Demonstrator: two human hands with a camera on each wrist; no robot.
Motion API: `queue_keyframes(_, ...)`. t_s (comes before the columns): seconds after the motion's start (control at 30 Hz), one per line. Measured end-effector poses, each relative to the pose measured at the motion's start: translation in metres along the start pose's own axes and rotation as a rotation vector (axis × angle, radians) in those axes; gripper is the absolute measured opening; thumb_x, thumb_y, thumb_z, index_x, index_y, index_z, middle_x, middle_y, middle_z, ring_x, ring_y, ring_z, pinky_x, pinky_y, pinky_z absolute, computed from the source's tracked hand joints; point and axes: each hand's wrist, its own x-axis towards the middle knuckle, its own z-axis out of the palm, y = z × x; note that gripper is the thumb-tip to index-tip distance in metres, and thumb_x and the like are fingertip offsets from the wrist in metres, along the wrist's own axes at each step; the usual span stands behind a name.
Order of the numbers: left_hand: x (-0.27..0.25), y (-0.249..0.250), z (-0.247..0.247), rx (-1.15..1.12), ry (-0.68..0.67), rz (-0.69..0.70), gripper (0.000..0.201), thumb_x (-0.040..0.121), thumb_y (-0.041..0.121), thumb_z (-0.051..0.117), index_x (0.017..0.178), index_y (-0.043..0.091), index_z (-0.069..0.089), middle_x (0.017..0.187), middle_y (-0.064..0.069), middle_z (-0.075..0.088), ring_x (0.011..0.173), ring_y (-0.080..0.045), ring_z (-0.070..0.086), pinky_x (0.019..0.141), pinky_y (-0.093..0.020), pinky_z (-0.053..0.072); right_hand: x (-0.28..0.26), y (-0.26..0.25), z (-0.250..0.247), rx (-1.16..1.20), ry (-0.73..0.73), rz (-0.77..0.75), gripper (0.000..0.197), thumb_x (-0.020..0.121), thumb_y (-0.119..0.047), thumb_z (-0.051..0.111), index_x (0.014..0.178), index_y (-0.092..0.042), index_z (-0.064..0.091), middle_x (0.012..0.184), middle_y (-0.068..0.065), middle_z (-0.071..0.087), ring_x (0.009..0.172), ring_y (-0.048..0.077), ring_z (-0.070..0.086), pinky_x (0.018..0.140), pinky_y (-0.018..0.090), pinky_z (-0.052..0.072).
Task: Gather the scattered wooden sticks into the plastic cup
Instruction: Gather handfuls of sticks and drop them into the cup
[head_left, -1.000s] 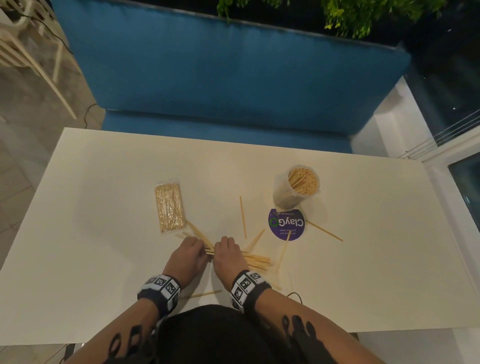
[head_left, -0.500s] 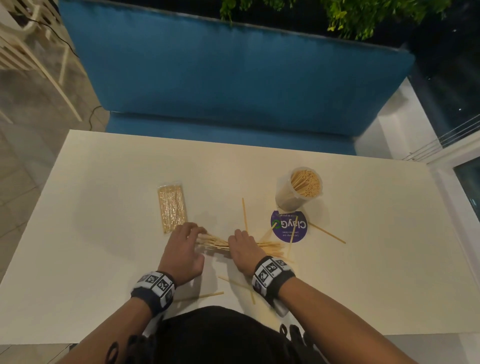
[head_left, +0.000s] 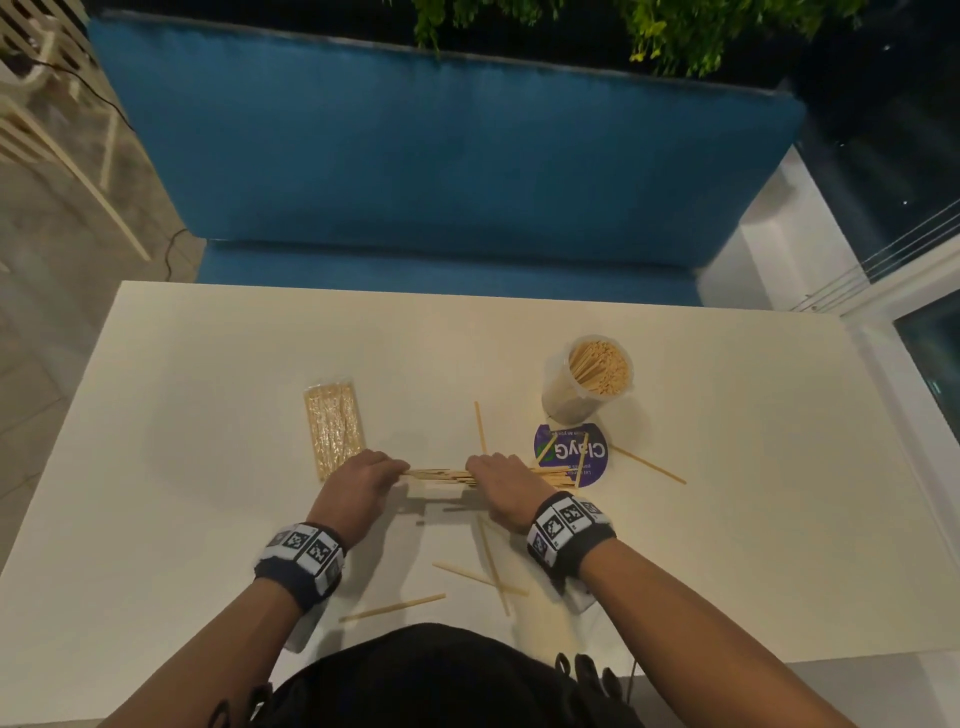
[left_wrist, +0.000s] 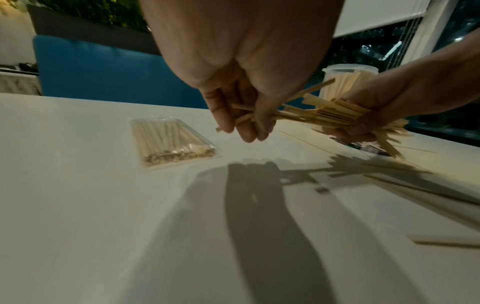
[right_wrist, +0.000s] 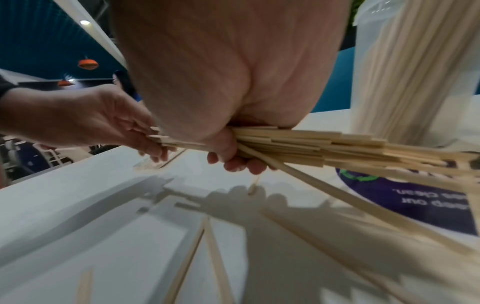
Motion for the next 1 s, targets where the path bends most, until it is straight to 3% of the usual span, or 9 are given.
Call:
queue_keyframes(0.1, 0.002, -0.014, -0.009, -0.121, 0.071, -0.171, 0.021, 0.09, 0.001, 0.071, 0.106, 0.011, 0.08, 0.093, -0.008, 0.078, 0.081, -0.027, 0.071, 0.079, -0.038, 0.057, -0.002, 0.01, -0.007, 0.071, 0.03, 0.023, 0.038, 0.086, 0.007, 0.052, 0.121, -0.009, 0.048, 0.116, 0.014, 0.056, 0.104, 0.034, 0.05, 0.079, 0.039, 0.031)
queue_keyframes(0.23, 0.001, -0.012, -0.012, -0.47, 0.14, -0.503, 0.013, 0.091, 0.01, 0.073, 0.102, 0.012, 0.08, 0.083, -0.001, 0.079, 0.075, -0.013, 0.075, 0.088, -0.036, 0.06, -0.002, 0.023, -0.019, 0.31, 0.067, 0.096, 0.021, 0.096, -0.004, 0.053, 0.114, -0.013, 0.05, 0.108, 0.01, 0.06, 0.098, 0.031, 0.058, 0.082, 0.043, 0.047)
queue_keyframes(0.33, 0.003, 0.011, -0.006, -0.66, 0.092, -0.567, 0.019, 0.093, 0.028, 0.073, 0.104, 0.014, 0.08, 0.089, -0.001, 0.078, 0.072, -0.014, 0.075, 0.076, -0.035, 0.063, 0.001, 0.02, -0.028, 0.456, 0.152, 0.133, 0.015, 0.103, -0.007, 0.044, 0.114, -0.012, 0.053, 0.099, 0.005, 0.059, 0.086, 0.023, 0.055, 0.074, 0.033, 0.04)
queue_keyframes(0.43, 0.012, 0.038, 0.002, -0.73, 0.041, -0.547, 0.018, 0.091, 0.038, 0.073, 0.102, 0.028, 0.082, 0.104, 0.0, 0.073, 0.086, -0.02, 0.072, 0.078, -0.038, 0.06, 0.007, 0.007, -0.035, 0.479, 0.173, 0.114, 0.015, 0.105, -0.009, 0.045, 0.115, -0.015, 0.054, 0.098, 0.003, 0.059, 0.085, 0.021, 0.055, 0.072, 0.031, 0.038)
queue_keyframes(0.5, 0.02, 0.055, 0.004, -0.884, 0.012, -0.578, 0.016, 0.088, 0.023, 0.078, 0.104, 0.027, 0.081, 0.099, -0.003, 0.078, 0.086, -0.02, 0.072, 0.077, -0.034, 0.059, 0.013, -0.003, -0.038, 0.484, 0.175, 0.088, 0.015, 0.104, -0.009, 0.045, 0.115, -0.014, 0.054, 0.099, 0.004, 0.059, 0.086, 0.023, 0.055, 0.073, 0.034, 0.041)
queue_keyframes(0.57, 0.027, 0.07, 0.002, -1.042, 0.008, -0.637, 0.023, 0.083, 0.008, 0.081, 0.105, 0.012, 0.078, 0.093, -0.011, 0.079, 0.082, -0.026, 0.075, 0.075, -0.035, 0.06, 0.018, -0.013, -0.036, 0.474, 0.17, 0.065, 0.013, 0.101, -0.007, 0.046, 0.113, -0.01, 0.051, 0.103, 0.01, 0.059, 0.09, 0.029, 0.057, 0.077, 0.042, 0.048)
queue_keyframes(0.7, 0.032, 0.081, -0.002, -1.244, 0.055, -0.78, 0.034, 0.079, -0.003, 0.081, 0.107, -0.007, 0.062, 0.089, -0.021, 0.077, 0.084, -0.035, 0.077, 0.082, -0.043, 0.062, 0.022, -0.021, -0.028, 0.402, 0.195, 0.067, 0.016, 0.095, -0.006, 0.049, 0.111, -0.008, 0.049, 0.107, 0.014, 0.056, 0.093, 0.033, 0.055, 0.082, 0.05, 0.049)
queue_keyframes(0.87, 0.028, 0.081, 0.004, -1.268, 0.113, -0.877, 0.02, 0.089, -0.002, 0.073, 0.104, -0.009, 0.063, 0.087, -0.024, 0.077, 0.086, -0.035, 0.077, 0.082, -0.042, 0.064, 0.02, -0.027, -0.023, 0.356, 0.137, 0.043, 0.025, 0.092, -0.005, 0.05, 0.117, -0.007, 0.047, 0.11, 0.016, 0.057, 0.096, 0.037, 0.056, 0.08, 0.045, 0.046)
queue_keyframes(1.0, 0.029, 0.081, 0.004, -1.413, 0.035, -1.026, 0.011, 0.095, -0.01, 0.055, 0.099, -0.013, 0.065, 0.095, -0.031, 0.074, 0.095, -0.04, 0.073, 0.083, -0.04, 0.063, 0.017, -0.029, -0.012, 0.136, 0.156, 0.005, 0.033, 0.091, -0.001, 0.049, 0.123, -0.005, 0.047, 0.112, 0.016, 0.055, 0.095, 0.036, 0.052, 0.076, 0.039, 0.031)
